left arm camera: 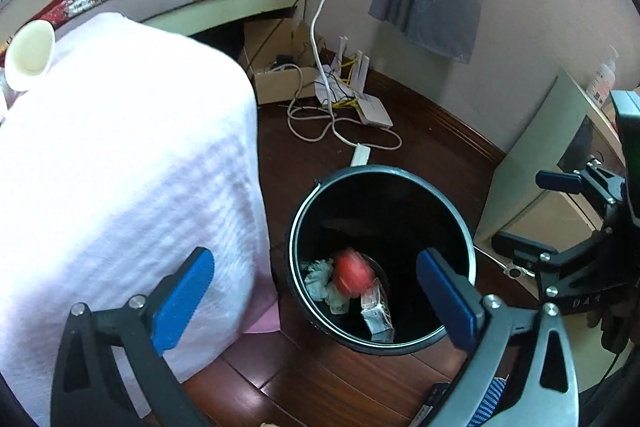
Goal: Collect trash
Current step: 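Carry the red bag and milk carton over the bin and release both, then grasp the blue cup with the left tool while the right tool grasps the blue-patterned paper cup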
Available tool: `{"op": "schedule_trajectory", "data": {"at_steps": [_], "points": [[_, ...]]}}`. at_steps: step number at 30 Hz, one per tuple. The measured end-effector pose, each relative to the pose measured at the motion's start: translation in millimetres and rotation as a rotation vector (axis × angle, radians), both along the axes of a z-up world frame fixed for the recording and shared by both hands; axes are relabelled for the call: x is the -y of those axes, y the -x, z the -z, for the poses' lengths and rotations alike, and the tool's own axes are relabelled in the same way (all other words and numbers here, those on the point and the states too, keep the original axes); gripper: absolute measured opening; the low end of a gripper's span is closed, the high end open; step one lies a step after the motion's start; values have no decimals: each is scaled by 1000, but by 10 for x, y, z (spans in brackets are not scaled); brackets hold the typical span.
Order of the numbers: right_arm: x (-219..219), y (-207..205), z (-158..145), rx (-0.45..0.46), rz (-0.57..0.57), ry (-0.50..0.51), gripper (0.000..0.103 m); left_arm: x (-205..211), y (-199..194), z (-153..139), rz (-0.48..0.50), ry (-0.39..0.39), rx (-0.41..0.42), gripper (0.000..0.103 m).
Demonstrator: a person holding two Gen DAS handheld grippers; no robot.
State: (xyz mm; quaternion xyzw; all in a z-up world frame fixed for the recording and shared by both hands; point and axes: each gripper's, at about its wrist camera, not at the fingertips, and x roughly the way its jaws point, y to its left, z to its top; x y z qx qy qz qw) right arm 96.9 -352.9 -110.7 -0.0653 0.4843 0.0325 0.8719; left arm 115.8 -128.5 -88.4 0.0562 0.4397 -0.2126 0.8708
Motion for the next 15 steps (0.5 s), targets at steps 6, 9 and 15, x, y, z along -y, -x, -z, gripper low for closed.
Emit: {"op": "schedule_trajectory", "data": {"at_steps": [6, 9, 15], "points": [[-24, 53, -156, 33, 0, -2, 103, -35, 67, -148, -6, 0, 28, 102], [-37, 78, -253, 56, -7, -19, 103, -54, 98, -240, -11, 2, 46, 102], [-138, 123, -526, 129, -20, -30, 103, -181, 157, -440, -41, 14, 92, 102]]}}
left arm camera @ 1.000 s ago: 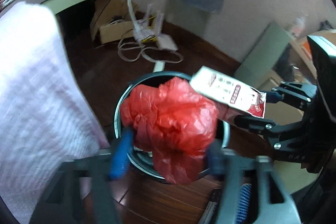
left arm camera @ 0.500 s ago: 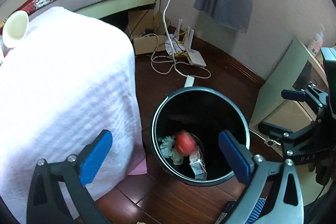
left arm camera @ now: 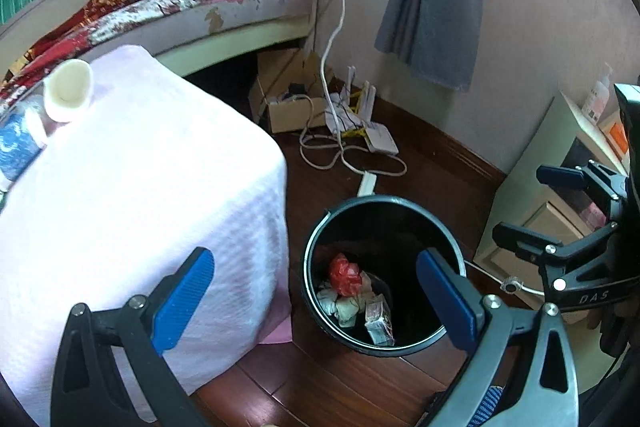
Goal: Collect trash
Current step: 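Grasp the blue cup with the left tool while the right tool grasps the blue-patterned paper cup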
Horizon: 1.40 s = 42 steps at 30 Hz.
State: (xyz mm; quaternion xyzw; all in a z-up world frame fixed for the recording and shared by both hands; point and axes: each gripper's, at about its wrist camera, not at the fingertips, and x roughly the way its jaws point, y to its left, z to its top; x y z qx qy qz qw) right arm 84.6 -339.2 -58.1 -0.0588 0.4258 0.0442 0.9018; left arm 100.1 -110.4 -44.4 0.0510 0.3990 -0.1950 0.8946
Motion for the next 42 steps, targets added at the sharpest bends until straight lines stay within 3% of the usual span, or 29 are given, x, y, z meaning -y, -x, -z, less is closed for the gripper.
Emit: {"op": "schedule_trajectory", "data": {"at_steps": [10, 18, 31, 37, 42], "points": [[-343, -69, -410, 95, -51, -50, 103, -455, 20, -260, -93, 9, 64, 102], [-813, -209, -557, 125, -139, -81, 103, -935, 15, -321, -195, 7, 83, 102], [-1783, -537, -774, 182, -290, -173, 103, -2126, 5, -367, -435, -19, 108, 102], [-2317, -643, -865, 190, -331, -167, 103, -2732, 46, -394, -561, -23, 127, 102], [-2767, -752, -927, 202, -406, -195, 103, -3163, 12, -396, -612, 14, 124, 99]]}}
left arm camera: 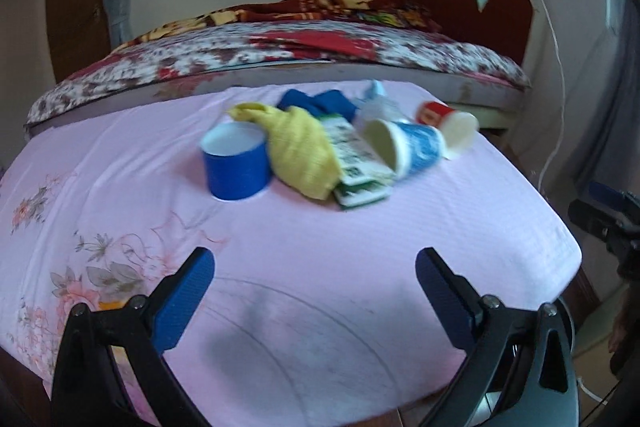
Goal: Collect trash
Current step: 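Grasp the blue cup with the left tool while the right tool grasps the blue-patterned paper cup, then carry both cups over the bin and release them inside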
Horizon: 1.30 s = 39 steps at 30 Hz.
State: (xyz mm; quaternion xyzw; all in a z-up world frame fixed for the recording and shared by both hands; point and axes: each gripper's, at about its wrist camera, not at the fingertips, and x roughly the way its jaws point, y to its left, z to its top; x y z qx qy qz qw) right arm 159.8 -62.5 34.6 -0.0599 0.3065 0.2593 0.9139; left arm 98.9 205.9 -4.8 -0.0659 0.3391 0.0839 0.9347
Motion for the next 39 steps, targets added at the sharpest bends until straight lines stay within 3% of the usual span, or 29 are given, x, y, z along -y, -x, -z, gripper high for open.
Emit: {"op": "schedule_trajectory", "data": {"at_steps": [5, 16, 21, 33, 36, 39], "points": [[-376, -123, 5, 3, -44, -8, 103, -287, -164, 42, -41, 32, -1, 92], [-1000, -734, 171, -75, -72, -24, 102, -808, -630, 300, -113, 50, -60, 92], [-1293, -979, 308, -112, -94, 0, 95, -901, -817, 348, -117, 55, -72, 92], [-1512, -1297, 440, -153, -91, 32, 92, -1032, -1200, 428, -111, 66, -120, 92], [-1529, -1315, 454, -164, -97, 34, 88, -1045, -1193, 434, -91, 92, -117, 76], [-1531, -1277, 418, -142, -103, 31, 88, -1041, -1098, 389, -92, 68, -109, 75]]}}
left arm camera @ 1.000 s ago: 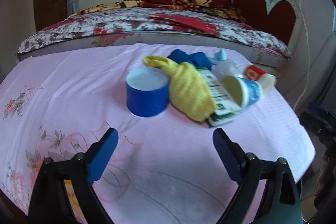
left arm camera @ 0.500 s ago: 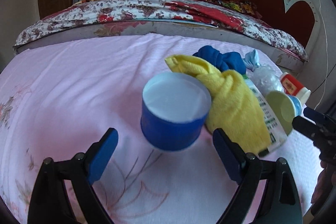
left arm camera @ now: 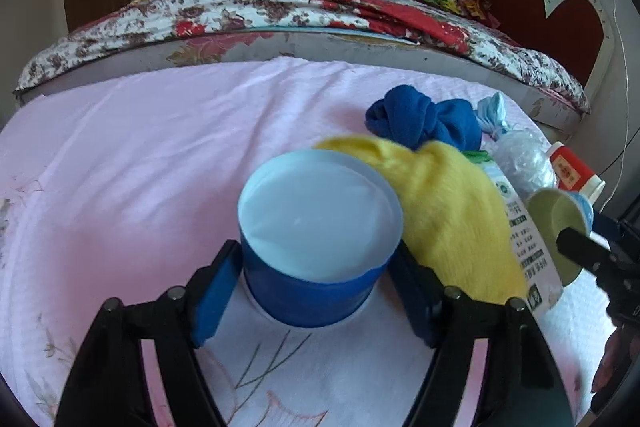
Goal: Collect trash
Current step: 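Carry both cups over the bin and release them inside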
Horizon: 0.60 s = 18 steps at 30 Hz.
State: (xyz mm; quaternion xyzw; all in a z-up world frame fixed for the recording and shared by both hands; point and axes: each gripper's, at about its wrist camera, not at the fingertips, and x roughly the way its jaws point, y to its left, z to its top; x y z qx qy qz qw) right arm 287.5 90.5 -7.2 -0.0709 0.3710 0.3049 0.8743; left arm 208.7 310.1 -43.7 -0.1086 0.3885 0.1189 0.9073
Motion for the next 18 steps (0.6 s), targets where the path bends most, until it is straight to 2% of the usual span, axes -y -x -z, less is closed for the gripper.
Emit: {"op": "schedule_trajectory", "data": {"at_steps": [9, 18], "points": [[232, 344, -180, 74, 4, -15, 88, 29, 395, -123, -10, -29, 35, 75], [809, 831, -383, 136, 41, -22, 88, 531, 737, -366, 71, -44, 97, 75]]}}
